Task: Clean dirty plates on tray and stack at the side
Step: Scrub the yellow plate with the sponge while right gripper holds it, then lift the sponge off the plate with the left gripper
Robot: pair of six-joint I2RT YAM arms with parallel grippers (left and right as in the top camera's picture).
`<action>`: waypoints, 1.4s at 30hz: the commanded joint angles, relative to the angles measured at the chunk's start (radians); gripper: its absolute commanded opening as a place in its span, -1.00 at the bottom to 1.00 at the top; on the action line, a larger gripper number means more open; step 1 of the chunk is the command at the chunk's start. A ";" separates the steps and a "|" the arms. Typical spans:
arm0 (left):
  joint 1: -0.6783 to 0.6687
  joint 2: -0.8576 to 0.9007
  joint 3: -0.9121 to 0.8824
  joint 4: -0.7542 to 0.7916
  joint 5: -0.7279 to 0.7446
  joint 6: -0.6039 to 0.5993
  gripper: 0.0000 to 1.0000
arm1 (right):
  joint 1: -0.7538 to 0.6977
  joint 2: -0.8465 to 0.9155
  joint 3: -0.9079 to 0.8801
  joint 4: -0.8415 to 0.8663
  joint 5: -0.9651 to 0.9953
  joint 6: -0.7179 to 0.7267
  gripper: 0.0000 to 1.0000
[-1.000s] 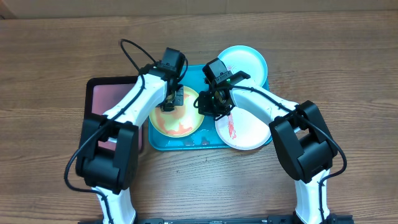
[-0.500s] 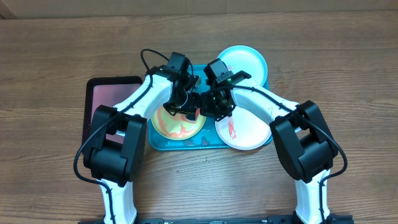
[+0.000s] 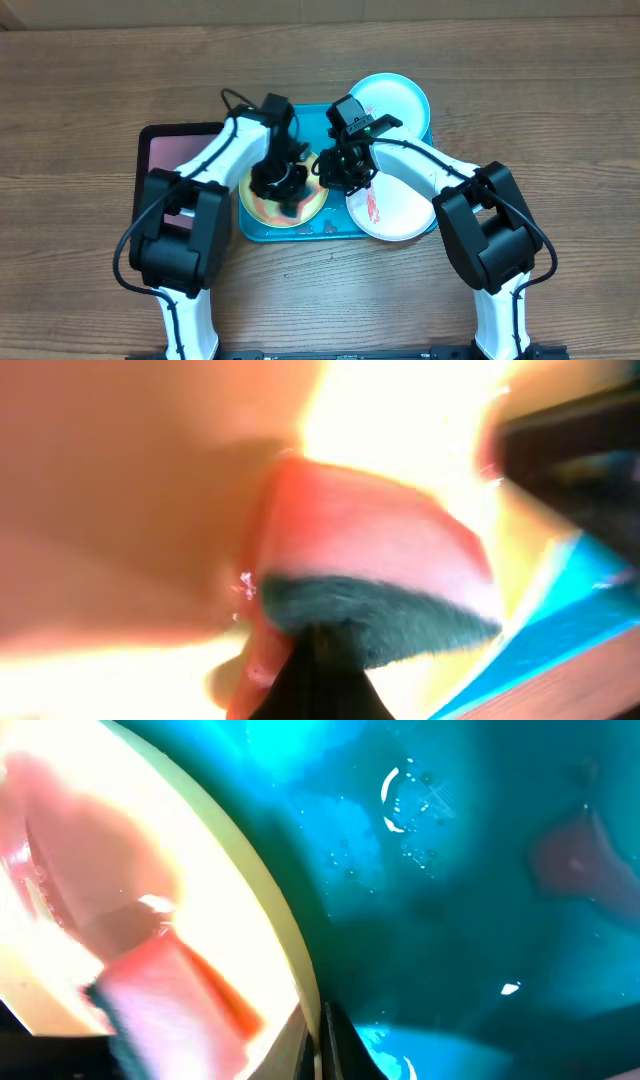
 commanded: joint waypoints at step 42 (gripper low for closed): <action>0.010 0.040 0.546 -0.288 -0.434 -0.305 -0.92 | 0.015 -0.043 0.163 -0.166 0.175 -0.090 -0.93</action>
